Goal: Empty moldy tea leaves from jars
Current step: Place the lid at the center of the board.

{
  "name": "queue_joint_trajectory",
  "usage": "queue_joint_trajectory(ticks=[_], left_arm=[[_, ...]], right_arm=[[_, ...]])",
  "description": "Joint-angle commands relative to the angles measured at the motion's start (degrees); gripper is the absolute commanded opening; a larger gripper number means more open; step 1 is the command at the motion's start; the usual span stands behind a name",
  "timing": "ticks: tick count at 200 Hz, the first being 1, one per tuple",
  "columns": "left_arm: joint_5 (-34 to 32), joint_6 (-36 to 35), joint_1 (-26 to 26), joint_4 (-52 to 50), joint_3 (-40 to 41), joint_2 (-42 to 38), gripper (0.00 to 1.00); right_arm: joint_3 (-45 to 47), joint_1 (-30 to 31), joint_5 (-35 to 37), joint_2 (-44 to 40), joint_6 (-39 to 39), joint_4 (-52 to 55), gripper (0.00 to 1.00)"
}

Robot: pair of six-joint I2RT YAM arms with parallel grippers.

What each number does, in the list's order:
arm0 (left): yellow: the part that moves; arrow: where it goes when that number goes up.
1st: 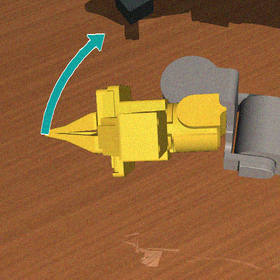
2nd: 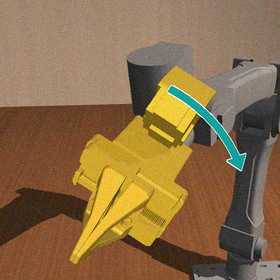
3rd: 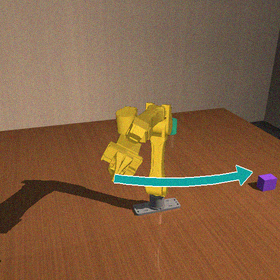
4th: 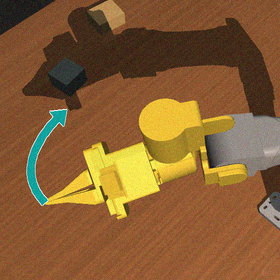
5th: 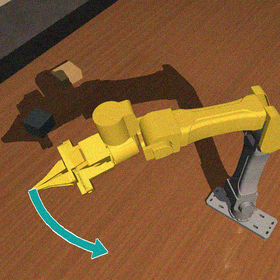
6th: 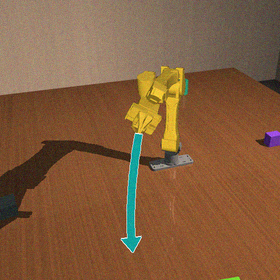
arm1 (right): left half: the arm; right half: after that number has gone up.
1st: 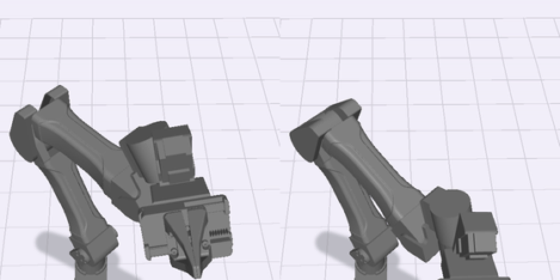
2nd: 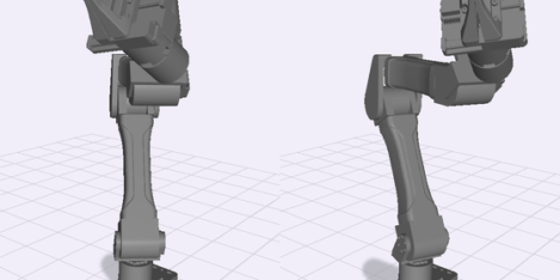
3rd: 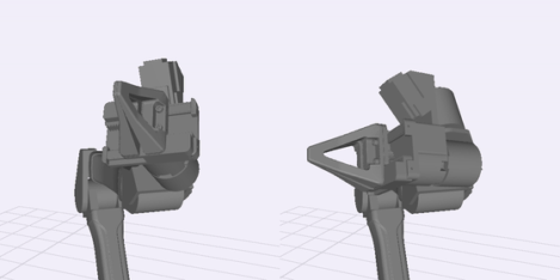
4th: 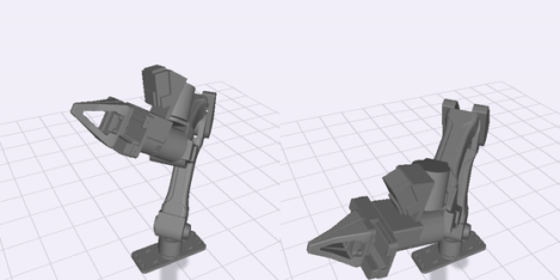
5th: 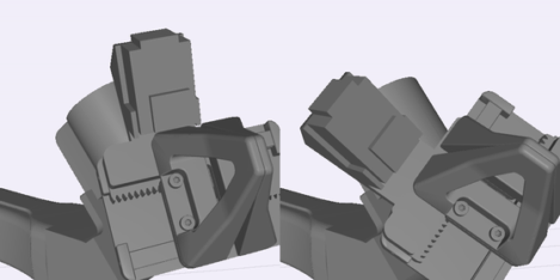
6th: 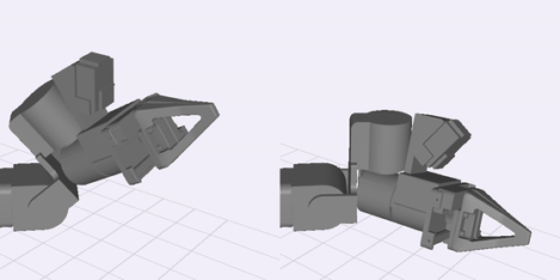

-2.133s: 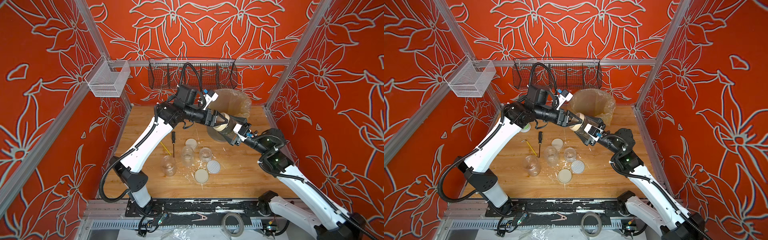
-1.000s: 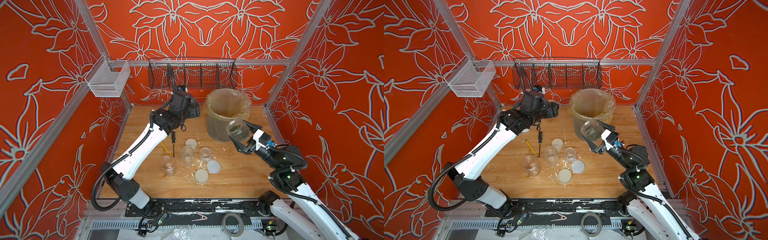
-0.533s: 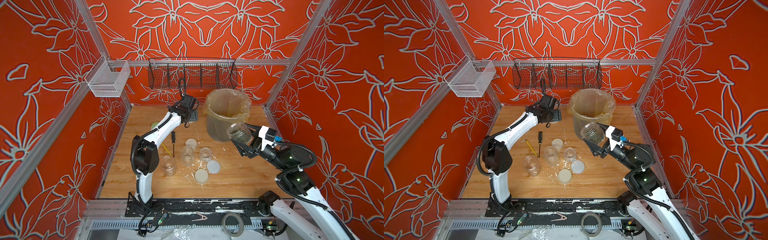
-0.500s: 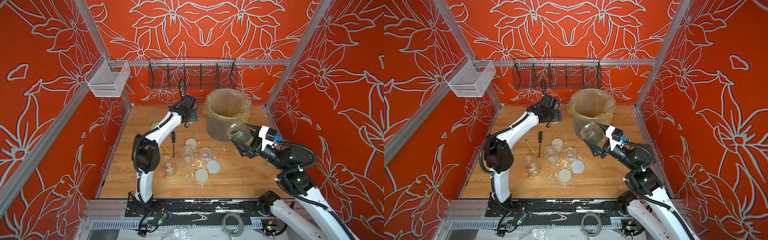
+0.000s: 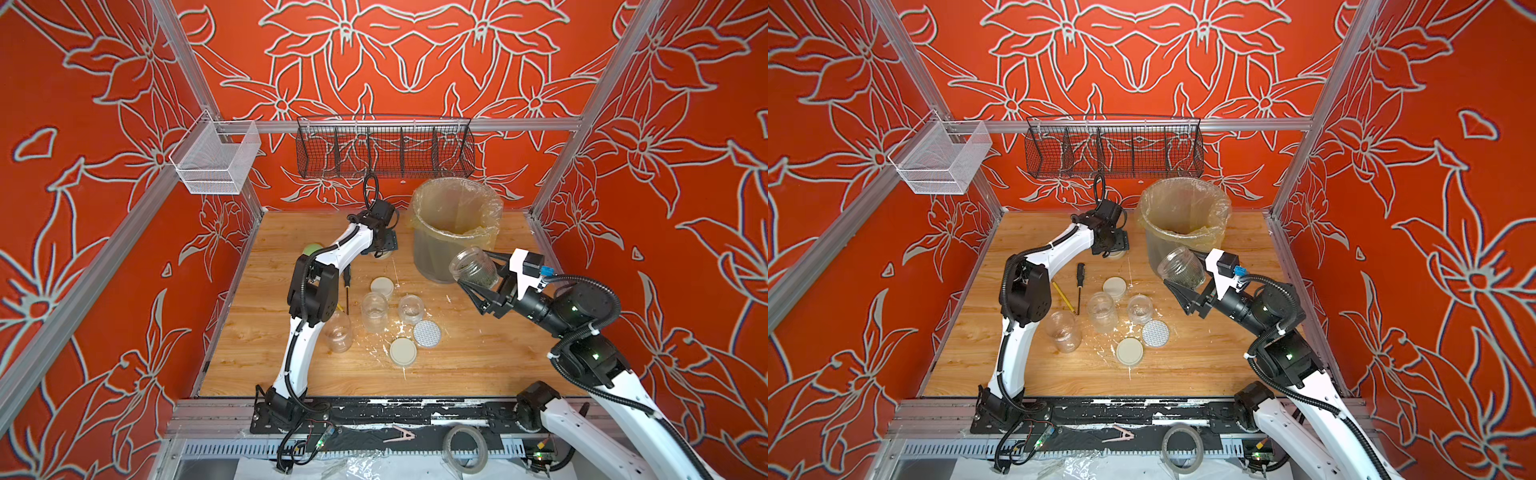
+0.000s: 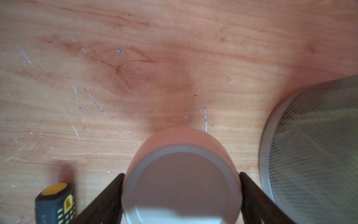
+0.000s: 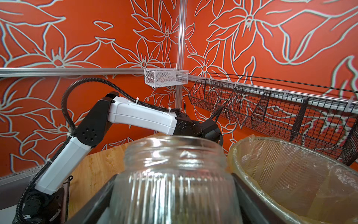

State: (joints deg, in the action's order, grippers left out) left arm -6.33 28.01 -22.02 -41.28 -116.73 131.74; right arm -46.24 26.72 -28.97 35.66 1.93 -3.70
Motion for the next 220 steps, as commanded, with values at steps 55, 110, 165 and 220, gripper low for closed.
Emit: queue_joint_trajectory(ticks=[55,110,165,220], left_arm=[[-0.4,2.3,0.8,-0.7,-0.6,4.8,0.36],[-0.4,3.8,1.0,-1.6,-0.2,5.7,0.68],[1.1,2.5,1.0,-1.7,0.4,2.0,0.98],[2.2,2.7,1.0,-3.7,2.5,-9.0,0.98]], right_arm=[[-2.5,0.3,-0.3,-1.0,-0.1,-1.5,0.0],[-1.6,0.3,0.5,-1.9,-0.4,-1.3,0.0],[-2.0,0.3,1.2,-2.3,0.4,-1.0,0.0],[-1.8,0.3,3.3,-1.6,1.6,-1.3,0.0]])
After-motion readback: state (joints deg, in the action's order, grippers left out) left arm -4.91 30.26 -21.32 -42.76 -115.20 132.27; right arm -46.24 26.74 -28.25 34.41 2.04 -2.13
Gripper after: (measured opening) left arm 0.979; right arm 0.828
